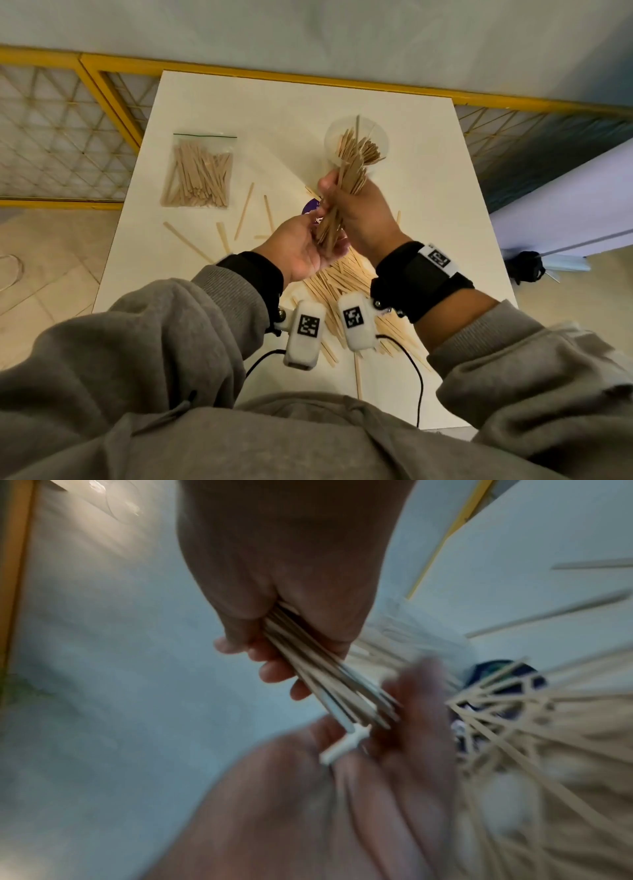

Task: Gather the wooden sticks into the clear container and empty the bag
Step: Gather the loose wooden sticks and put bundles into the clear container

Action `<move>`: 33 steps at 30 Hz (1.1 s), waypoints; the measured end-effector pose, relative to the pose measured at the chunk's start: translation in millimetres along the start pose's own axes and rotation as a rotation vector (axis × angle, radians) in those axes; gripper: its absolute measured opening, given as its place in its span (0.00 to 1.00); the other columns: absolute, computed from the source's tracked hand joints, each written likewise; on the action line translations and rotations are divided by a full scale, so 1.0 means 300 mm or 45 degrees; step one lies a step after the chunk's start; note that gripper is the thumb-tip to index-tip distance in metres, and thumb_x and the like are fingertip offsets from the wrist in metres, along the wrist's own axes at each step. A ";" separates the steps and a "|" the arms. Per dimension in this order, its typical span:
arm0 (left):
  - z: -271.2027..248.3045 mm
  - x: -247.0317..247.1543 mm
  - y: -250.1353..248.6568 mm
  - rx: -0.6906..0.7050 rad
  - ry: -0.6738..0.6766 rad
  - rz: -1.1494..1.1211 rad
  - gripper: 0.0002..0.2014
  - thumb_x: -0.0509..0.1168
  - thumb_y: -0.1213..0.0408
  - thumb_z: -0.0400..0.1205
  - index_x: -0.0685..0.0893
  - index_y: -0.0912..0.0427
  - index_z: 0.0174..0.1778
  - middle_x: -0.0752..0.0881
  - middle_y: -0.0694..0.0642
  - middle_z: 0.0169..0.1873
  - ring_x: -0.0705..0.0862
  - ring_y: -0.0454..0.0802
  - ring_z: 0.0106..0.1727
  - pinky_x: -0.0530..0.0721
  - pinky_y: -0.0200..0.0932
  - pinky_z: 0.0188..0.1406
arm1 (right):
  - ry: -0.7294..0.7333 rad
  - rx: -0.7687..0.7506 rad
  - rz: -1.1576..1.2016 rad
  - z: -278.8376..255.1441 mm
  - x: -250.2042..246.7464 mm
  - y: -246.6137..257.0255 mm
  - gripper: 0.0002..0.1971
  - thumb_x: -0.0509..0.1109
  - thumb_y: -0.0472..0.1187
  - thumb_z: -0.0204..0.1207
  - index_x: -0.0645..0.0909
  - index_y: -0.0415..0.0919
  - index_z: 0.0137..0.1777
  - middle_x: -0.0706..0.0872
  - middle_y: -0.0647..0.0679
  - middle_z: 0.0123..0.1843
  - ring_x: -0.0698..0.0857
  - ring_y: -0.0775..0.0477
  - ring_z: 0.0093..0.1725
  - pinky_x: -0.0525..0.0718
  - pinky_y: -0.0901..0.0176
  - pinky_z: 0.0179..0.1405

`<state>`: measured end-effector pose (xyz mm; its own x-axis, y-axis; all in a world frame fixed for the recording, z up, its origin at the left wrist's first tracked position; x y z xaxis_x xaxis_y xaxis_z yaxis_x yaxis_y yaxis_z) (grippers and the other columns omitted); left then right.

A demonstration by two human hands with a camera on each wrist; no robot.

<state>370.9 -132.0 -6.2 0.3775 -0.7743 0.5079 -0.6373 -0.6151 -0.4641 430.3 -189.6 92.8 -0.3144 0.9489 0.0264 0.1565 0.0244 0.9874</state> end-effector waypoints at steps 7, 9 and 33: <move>0.006 -0.274 -0.129 0.198 -0.270 0.410 0.14 0.60 0.50 0.83 0.84 0.57 0.47 0.86 0.55 0.46 0.84 0.54 0.50 0.81 0.48 0.47 | -0.421 -0.319 0.221 0.260 -0.215 0.316 0.10 0.70 0.42 0.78 0.71 0.39 0.44 0.74 0.49 0.23 0.73 0.48 0.20 0.77 0.57 0.23; -0.042 -0.379 -0.209 0.339 -0.491 0.688 0.11 0.59 0.54 0.83 0.81 0.56 0.52 0.82 0.54 0.53 0.80 0.51 0.53 0.78 0.46 0.50 | -0.470 -0.369 0.180 0.316 -0.227 0.349 0.14 0.73 0.44 0.76 0.70 0.39 0.44 0.75 0.48 0.27 0.74 0.48 0.22 0.79 0.55 0.26; 0.053 -0.393 0.053 0.551 -0.452 2.243 0.37 0.48 0.41 0.83 0.43 0.53 0.83 0.37 0.58 0.83 0.31 0.60 0.82 0.34 0.60 0.78 | -0.255 -0.267 -0.449 0.332 -0.222 0.134 0.08 0.62 0.34 0.78 0.72 0.50 0.44 0.91 0.48 0.43 0.91 0.53 0.52 0.86 0.51 0.59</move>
<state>326.8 -52.9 -85.0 -0.3099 -0.4401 -0.8428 -0.2282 0.8949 -0.3835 550.6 -220.4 115.1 -0.1238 0.9368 -0.3273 -0.1274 0.3121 0.9415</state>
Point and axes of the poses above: each hand's wrist, its own z-axis towards the middle knuckle, its own x-axis out of the palm, y = z × x, the point moved 10 cm from there along z, towards the middle knuckle
